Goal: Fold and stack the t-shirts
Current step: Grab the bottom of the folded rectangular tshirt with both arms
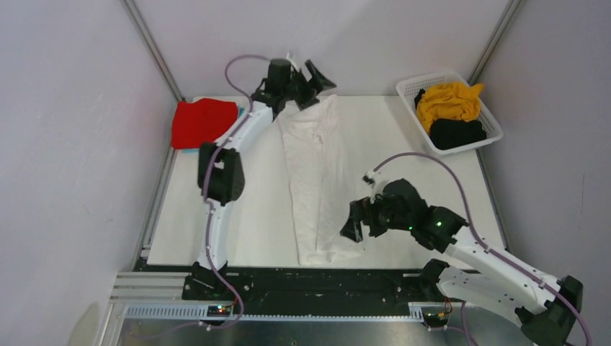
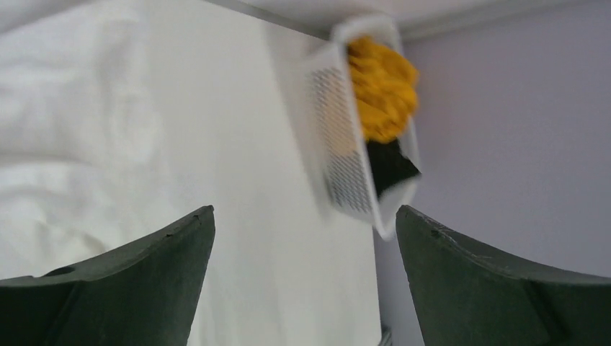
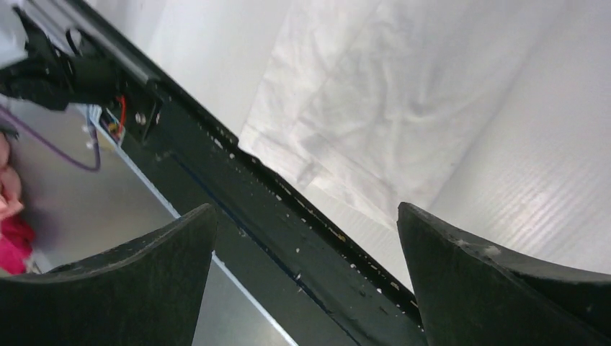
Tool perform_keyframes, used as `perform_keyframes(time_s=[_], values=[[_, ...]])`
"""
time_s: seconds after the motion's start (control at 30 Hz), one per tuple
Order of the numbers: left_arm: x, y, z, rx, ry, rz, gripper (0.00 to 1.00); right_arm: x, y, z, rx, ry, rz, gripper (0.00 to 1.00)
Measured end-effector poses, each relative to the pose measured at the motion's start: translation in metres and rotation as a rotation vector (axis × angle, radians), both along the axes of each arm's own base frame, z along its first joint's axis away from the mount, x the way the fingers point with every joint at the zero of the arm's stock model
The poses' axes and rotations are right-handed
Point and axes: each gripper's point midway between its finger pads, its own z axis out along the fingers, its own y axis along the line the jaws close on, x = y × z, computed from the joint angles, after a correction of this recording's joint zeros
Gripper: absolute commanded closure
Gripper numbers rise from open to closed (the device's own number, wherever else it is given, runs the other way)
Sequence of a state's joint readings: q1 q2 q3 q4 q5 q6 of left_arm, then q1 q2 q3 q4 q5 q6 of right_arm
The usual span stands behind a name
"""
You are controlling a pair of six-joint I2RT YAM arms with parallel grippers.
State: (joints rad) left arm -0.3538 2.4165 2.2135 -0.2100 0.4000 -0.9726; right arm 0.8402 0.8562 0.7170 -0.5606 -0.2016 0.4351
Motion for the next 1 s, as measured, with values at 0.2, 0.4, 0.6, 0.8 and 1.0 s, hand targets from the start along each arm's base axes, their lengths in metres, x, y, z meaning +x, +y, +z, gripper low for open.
perform_keyframes(time_s=[0.2, 0.4, 0.6, 0.8, 1.0], values=[[-0.162, 0.006, 0.184, 0.1, -0.377, -0.077, 0.0, 0.017, -0.031, -0.002, -0.016, 0.05, -0.21, 0.01], [-0.324, 0.051, 0.17, 0.196, -0.491, -0.033, 0.0, 0.013, -0.045, -0.037, -0.123, 0.173, -0.288, 0.07], [-0.409, 0.073, -0.031, 0.498, -0.169, -0.159, 0.01, -0.001, -0.043, -0.07, -0.231, 0.254, -0.293, 0.19], [-0.474, 0.096, -0.115, 0.646, 0.022, -0.268, 0.22, -0.005, -0.032, -0.096, -0.336, 0.254, -0.284, 0.29], [-0.49, 0.084, -0.143, 0.723, 0.108, -0.302, 0.36, -0.001, -0.028, -0.117, -0.406, 0.251, -0.313, 0.39]])
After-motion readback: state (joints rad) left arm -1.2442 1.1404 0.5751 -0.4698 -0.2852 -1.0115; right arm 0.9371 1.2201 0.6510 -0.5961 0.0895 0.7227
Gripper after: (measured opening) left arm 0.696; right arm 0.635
